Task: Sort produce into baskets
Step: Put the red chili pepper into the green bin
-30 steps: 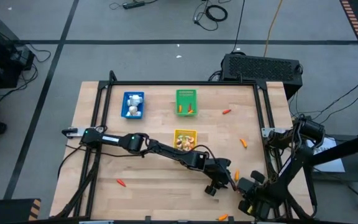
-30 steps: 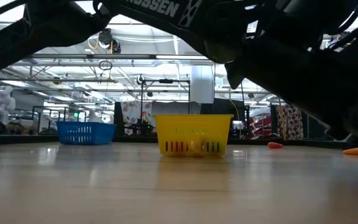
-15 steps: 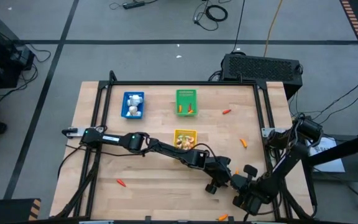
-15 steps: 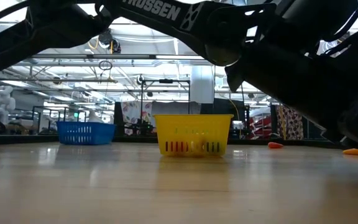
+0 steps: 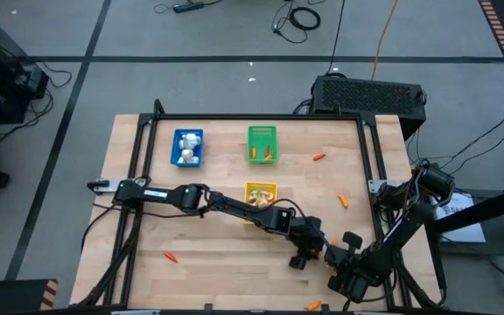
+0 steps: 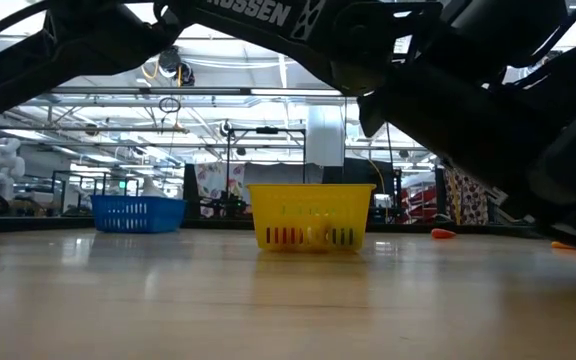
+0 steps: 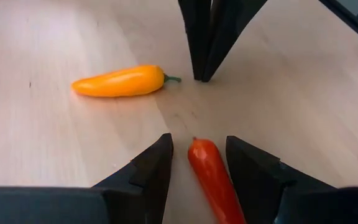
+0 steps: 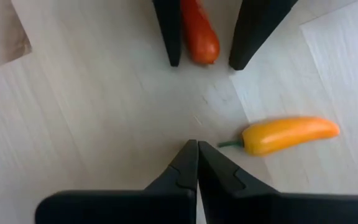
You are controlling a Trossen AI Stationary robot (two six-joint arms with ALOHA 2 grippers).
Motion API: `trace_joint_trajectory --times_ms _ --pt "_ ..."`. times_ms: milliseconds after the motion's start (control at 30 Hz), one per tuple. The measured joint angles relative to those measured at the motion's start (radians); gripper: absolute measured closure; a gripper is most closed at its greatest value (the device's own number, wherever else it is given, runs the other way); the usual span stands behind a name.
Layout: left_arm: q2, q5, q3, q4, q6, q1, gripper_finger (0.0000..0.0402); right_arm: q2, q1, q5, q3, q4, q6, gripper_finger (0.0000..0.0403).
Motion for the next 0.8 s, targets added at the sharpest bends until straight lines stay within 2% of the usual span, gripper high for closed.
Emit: trace_joint_trajectory --times_ms 267,567,800 --pt "-0.001 -0.009 -0.001 -0.021 0.001 0.0 0.0251 0.0 0.0 0.0 0.0 0.0 -0.022 0.0401" --pt "-0.009 -0.019 -0.004 -0.029 0.05 0.0 0.0365 -0.001 0.0 0.0 0.001 0.008 -0.014 0.0401" --pt "-0.073 -0.02 -0.011 -0.143 0.094 0.001 0.0368 -0.015 0.0 -0.113 0.002 0.01 -0.012 0.0401"
